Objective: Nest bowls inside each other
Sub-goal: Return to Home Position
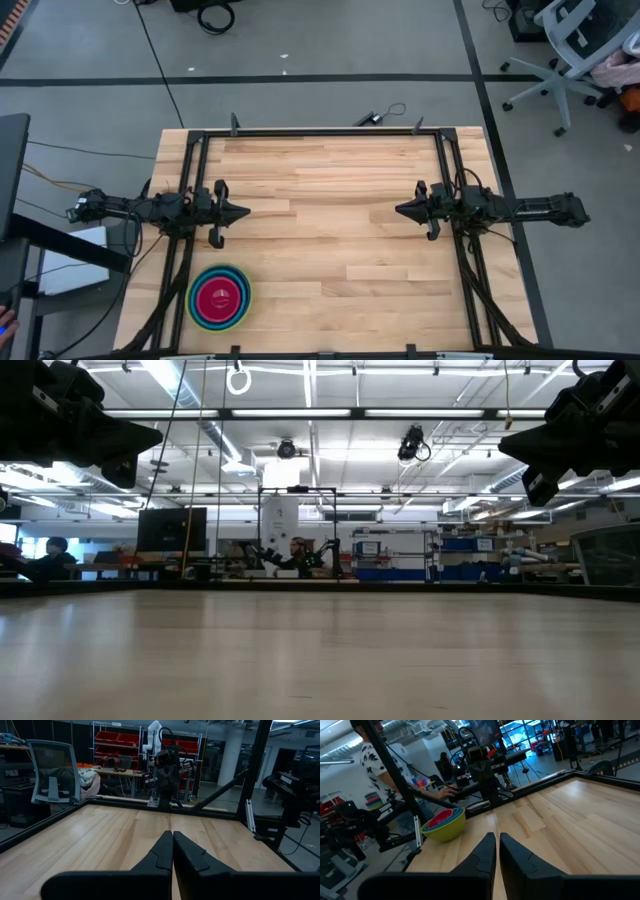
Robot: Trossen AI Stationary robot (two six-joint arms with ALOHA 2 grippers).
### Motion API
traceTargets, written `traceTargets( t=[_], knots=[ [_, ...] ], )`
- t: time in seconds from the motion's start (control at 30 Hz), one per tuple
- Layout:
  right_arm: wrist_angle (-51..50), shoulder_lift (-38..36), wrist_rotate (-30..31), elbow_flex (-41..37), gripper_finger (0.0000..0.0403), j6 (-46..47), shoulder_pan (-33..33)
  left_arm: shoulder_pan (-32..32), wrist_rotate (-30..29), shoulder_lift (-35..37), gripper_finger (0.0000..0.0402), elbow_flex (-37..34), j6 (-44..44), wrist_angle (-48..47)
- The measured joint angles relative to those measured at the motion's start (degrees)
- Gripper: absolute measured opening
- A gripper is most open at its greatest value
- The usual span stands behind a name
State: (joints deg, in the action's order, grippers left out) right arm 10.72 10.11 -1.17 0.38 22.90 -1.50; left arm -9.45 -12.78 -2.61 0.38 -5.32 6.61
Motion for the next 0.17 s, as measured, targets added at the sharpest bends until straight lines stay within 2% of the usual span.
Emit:
traceTargets(
  t=[0.17],
  knots=[
    [0.0, 0.0, 0.0, 0.0, 0.0030, 0.0, 0.0, 0.0, 0.0, 0.0, 0.0013, 0.0, 0.0, 0.0]
  ],
)
